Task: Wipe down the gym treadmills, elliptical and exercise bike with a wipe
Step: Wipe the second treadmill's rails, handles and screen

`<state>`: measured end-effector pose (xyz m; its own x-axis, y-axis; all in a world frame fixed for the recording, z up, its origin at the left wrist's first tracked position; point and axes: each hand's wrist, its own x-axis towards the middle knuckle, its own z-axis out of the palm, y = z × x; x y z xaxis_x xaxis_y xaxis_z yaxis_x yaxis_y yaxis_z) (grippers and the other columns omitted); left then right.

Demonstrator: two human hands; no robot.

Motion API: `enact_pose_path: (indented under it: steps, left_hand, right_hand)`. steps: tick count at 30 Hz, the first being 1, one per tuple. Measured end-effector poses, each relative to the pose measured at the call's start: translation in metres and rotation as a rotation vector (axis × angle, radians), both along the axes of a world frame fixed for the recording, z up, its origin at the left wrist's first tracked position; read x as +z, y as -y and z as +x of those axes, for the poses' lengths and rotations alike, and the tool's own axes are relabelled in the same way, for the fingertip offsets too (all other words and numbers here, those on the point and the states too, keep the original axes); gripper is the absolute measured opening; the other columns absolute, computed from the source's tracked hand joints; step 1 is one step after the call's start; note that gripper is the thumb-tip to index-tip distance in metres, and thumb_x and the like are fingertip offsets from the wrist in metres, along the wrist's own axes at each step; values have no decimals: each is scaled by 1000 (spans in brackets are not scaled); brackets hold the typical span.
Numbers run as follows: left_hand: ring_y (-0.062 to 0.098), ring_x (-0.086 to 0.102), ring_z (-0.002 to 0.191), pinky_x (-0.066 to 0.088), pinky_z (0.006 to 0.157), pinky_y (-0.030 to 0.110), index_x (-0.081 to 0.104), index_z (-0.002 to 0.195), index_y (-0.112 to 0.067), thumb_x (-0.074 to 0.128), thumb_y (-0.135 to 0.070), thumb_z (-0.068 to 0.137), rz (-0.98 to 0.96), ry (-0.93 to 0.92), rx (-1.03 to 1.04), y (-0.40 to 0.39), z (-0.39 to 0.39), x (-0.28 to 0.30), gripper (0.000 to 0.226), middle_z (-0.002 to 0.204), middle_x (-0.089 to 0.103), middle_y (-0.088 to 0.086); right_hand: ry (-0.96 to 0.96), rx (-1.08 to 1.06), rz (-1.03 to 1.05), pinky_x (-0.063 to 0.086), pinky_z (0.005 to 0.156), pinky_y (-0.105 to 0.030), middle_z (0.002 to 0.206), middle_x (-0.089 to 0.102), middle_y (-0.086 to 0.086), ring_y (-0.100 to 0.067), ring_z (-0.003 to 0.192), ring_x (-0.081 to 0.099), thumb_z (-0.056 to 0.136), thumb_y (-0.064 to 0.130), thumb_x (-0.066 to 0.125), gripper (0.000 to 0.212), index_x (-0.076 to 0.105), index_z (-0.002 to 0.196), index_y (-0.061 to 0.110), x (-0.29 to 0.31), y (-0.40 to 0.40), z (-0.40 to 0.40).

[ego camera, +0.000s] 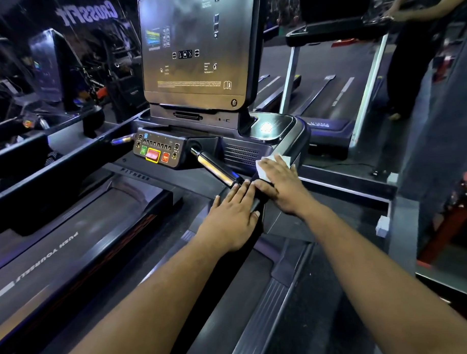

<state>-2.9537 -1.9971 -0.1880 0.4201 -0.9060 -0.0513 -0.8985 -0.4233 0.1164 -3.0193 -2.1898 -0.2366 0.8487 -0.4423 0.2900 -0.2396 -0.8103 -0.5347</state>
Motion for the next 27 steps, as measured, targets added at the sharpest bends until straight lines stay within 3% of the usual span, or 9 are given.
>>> enact_pose_path:
  steps: [7, 14, 19, 22, 27]
  left_hand:
    - [11, -10, 157, 4, 127, 51, -17, 161, -19, 34, -45, 106, -39, -41, 20, -1, 2, 0, 80, 171, -13, -5]
    - [15, -9, 157, 3, 128, 45, -19, 159, -8, 46, -41, 99, -40, -43, 15, -14, -3, 3, 94, 170, -17, 5]
    - [21, 1, 158, 10, 127, 40, -9, 162, -9, 50, -46, 99, -31, -31, 68, -38, -7, -1, 94, 171, -5, 9]
    - [19, 0, 158, 8, 128, 36, -7, 162, -12, 54, -47, 97, -23, -15, 71, -68, -11, -5, 96, 172, -2, 6]
    - [17, 2, 158, 10, 128, 39, -3, 163, -16, 54, -50, 93, -41, 64, 79, -130, -20, -16, 97, 172, 4, 2]
  right_hand:
    - [-144, -109, 3, -4, 120, -62, 170, 13, 1, -21, 157, -4, 47, 104, -17, 146, 21, 161, 20, 26, 13, 9]
    - [-119, 164, -85, -20, 119, -53, 167, -7, 11, -5, 149, -23, 49, 107, -4, 141, 0, 162, 23, 1, -68, -36]
    - [-236, 35, -91, -14, 119, -63, 170, -8, 4, -12, 155, -14, 49, 106, -8, 138, -7, 162, 25, 18, -36, -35]
    - [-206, -31, -59, -8, 120, -65, 171, -4, 2, -16, 156, -12, 51, 106, -5, 140, -2, 163, 21, 21, -55, -27]
    - [-140, 253, -140, -15, 122, -53, 170, 8, 1, -14, 156, -9, 54, 106, 3, 140, 12, 163, 19, 5, -141, -38]
